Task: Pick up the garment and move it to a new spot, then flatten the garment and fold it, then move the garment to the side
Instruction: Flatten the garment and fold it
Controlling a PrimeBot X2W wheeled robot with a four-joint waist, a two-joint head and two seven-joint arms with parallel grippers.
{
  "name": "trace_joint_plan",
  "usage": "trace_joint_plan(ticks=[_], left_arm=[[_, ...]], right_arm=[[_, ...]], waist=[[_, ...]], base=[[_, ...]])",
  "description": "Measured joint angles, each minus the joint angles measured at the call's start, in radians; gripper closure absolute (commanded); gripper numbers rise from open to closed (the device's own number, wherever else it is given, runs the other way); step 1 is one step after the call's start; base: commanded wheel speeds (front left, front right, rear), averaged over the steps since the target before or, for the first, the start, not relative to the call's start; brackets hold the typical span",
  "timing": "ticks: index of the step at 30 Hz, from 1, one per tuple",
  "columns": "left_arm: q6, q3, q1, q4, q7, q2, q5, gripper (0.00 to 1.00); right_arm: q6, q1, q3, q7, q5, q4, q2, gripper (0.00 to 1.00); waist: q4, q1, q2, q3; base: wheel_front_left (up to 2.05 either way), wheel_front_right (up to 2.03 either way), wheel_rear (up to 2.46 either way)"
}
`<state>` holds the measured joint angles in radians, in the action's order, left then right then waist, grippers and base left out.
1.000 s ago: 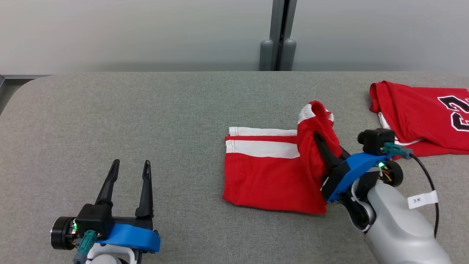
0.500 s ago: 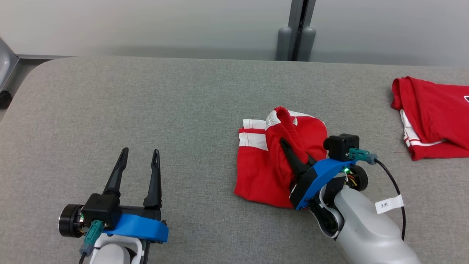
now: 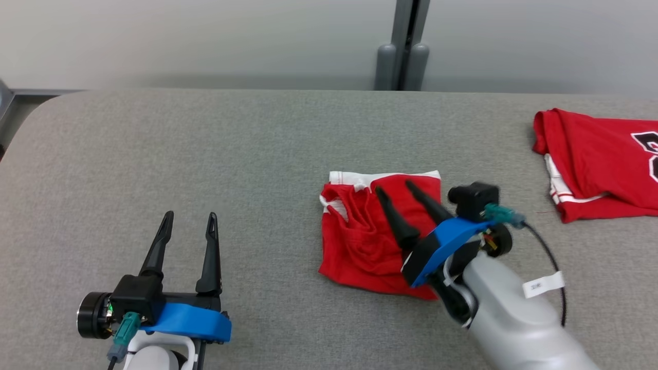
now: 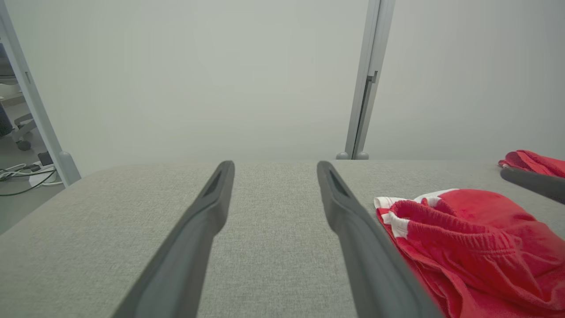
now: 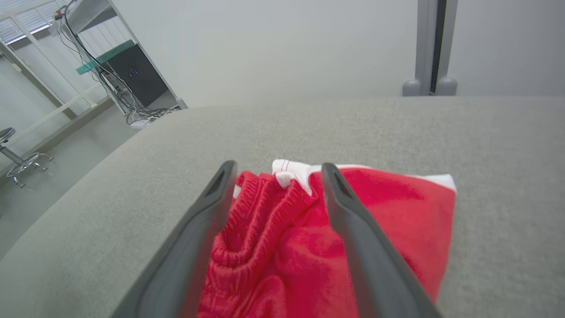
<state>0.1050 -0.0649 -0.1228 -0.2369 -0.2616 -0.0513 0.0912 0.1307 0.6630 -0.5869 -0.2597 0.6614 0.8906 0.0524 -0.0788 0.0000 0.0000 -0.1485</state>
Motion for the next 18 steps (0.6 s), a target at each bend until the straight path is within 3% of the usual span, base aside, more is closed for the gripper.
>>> trace_joint_plan(ticks=[7, 11, 18], left_arm=[[0.001, 0.026, 0.023, 0.004, 0.0, 0.001, -0.013, 0.0], [0.002, 0.042, 0.045, 0.004, 0.0, -0.001, -0.019, 0.0], [0.004, 0.062, 0.084, 0.004, 0.0, -0.005, -0.026, 0.0]], right_arm=[[0.0, -0.123, 0.211, -0.002, -0.206, -0.232, 0.084, 0.0], [0.0, -0.242, 0.314, -0.003, -0.303, -0.367, 0.093, 0.0], [0.0, -0.431, 0.43, -0.003, -0.374, -0.551, 0.091, 0.0]], waist=[[0.048, 0.0, 0.0, 0.043], [0.072, -0.0001, 0.0, 0.074], [0.107, -0.0001, -0.0001, 0.124]], base=[[0.0, 0.0, 0.0], [0.0, 0.0, 0.0], [0.0, 0.0, 0.0]])
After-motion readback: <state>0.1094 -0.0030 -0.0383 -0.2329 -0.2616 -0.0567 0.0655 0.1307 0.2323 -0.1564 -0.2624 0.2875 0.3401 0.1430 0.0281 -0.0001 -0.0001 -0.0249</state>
